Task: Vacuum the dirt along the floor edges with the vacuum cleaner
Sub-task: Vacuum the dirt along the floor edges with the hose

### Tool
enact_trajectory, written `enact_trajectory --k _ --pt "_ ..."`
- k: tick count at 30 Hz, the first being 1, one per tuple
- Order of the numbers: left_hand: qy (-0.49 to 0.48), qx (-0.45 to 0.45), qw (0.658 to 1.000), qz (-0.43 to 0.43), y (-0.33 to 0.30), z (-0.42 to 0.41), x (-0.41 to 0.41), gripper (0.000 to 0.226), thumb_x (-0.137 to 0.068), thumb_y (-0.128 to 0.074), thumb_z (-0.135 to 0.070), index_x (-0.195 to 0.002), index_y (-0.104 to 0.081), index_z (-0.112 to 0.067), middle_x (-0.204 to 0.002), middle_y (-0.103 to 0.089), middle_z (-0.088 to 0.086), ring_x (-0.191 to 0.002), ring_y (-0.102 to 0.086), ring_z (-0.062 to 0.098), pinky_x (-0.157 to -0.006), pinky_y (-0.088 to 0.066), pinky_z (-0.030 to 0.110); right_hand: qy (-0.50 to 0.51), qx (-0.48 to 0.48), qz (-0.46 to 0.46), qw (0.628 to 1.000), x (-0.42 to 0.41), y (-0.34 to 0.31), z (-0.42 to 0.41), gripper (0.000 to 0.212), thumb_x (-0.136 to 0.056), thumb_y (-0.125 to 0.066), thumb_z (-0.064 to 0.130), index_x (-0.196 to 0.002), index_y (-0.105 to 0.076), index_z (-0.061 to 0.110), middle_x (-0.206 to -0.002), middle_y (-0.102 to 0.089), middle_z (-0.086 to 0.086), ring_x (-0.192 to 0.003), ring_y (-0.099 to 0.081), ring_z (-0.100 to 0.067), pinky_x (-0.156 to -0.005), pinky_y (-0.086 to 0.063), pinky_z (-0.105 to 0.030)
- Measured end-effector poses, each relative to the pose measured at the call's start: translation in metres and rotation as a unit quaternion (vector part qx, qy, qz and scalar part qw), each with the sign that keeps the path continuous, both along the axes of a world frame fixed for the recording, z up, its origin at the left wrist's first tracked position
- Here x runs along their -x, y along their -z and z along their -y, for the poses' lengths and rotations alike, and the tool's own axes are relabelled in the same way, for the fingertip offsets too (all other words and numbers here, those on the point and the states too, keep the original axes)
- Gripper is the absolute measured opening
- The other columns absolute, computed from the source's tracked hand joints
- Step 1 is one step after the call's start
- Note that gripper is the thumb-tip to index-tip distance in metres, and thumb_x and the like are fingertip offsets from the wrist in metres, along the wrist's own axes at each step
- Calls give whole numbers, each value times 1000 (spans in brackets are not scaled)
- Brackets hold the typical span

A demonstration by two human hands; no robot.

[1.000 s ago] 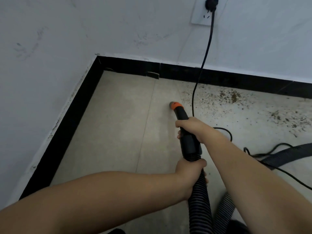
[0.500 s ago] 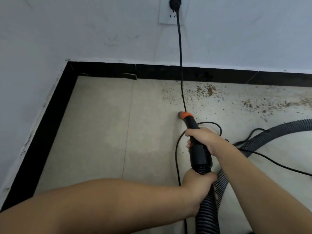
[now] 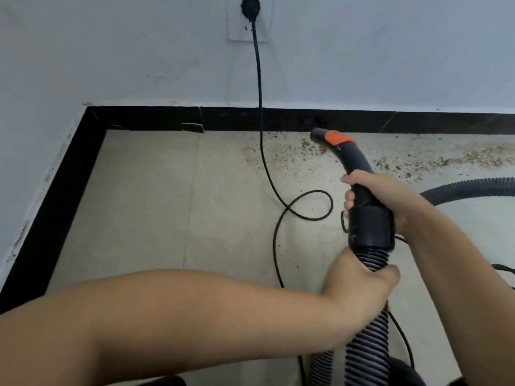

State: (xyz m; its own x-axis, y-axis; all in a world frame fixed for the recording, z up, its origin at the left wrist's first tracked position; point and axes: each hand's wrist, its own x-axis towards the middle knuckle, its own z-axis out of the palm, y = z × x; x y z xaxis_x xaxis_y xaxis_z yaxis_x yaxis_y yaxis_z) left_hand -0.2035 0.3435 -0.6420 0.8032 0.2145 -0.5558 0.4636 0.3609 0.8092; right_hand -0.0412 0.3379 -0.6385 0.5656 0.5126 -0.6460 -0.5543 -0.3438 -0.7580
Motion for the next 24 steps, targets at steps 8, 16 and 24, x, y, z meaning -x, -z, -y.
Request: enact_trajectory --k 8,16,24 --pt "185 -39 981 -40 65 -41 -49 44 -96 -40 -57 -96 -60 -18 -93 -66 6 -83 -62 19 -78 -49 30 124 33 8 992 -19 53 34 15 -84 -60 11 -86 -46 7 -53 -53 -6 -45 -54 -20 -49 -50 -32" --pt "250 -497 826 -95 167 -138 -145 40 -92 -48 -12 -131 -49 -5 -131 -50 15 -121 -47 30 -97 -43 38 147 3 -27 989 -19 83 59 18 -80 -64 9 -81 -46 10 -53 -53 -10 -43 -53 -23 -49 -49 -32" --pt "369 -539 753 -78 207 -122 -185 77 -89 -46 -10 -154 -5 -21 -152 -28 11 -139 -27 31 -109 -29 47 114 25 37 992 -6 102 43 16 -80 -61 11 -91 -50 6 -58 -57 -11 -49 -57 -24 -56 -52 -36"
